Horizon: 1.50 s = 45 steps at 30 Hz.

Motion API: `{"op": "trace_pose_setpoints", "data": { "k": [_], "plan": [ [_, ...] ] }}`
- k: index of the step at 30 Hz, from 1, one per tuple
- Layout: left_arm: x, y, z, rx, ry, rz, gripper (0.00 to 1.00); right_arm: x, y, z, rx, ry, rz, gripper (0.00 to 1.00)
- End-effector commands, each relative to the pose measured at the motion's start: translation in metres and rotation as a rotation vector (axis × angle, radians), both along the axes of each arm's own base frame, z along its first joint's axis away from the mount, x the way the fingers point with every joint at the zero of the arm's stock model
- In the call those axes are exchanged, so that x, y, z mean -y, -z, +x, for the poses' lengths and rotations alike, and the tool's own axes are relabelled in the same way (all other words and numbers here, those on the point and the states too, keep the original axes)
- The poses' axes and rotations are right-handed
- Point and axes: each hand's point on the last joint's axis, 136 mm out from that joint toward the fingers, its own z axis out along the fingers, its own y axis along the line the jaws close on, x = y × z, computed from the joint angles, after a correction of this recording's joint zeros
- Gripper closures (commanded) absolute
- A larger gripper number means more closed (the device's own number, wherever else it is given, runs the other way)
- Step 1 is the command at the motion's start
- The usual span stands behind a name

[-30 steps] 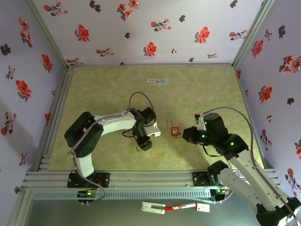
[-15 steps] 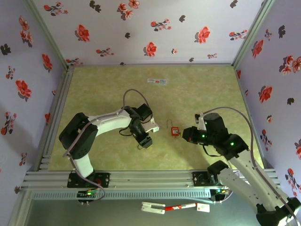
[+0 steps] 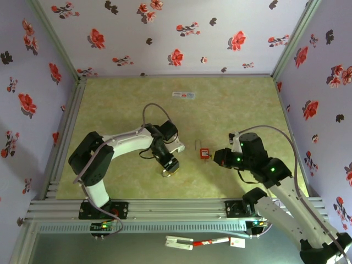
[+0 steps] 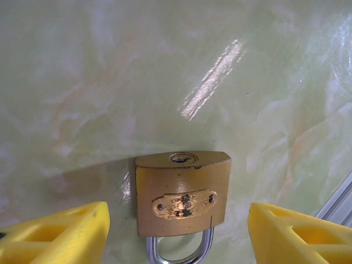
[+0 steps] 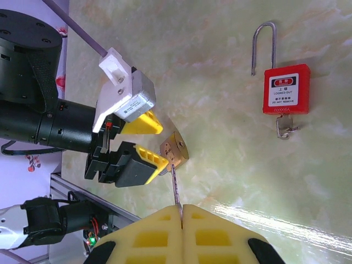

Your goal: Unlock with the key

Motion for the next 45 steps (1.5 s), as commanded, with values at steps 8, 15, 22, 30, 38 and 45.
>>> {"op": "trace_pose_setpoints", "data": {
  "k": [8, 15, 22, 30, 38, 45],
  "plan": [
    [-0.016, 0.009, 0.004, 0.014, -0.068, 0.135, 0.31, 0.001, -0.002, 0.003, 0.018, 0.025, 0.024, 1.0],
    [-0.006, 0.015, -0.005, -0.002, -0.035, 0.137, 0.3, 0.002, -0.002, 0.002, 0.021, 0.026, 0.023, 1.0],
    [-0.006, 0.021, -0.012, -0.019, -0.02, 0.144, 0.3, 0.002, -0.001, 0.002, 0.022, 0.026, 0.021, 1.0],
    [-0.01, 0.033, -0.018, -0.024, -0.015, 0.202, 0.31, 0.003, -0.002, 0.002, 0.03, 0.025, 0.021, 1.0],
    [-0.012, 0.047, -0.034, -0.02, 0.002, 0.305, 0.32, 0.002, -0.006, 0.002, 0.046, 0.018, 0.026, 1.0],
    [-0.012, 0.062, -0.045, -0.02, -0.012, 0.366, 0.39, 0.003, -0.006, 0.001, 0.05, 0.015, 0.022, 1.0]
  ]
}}
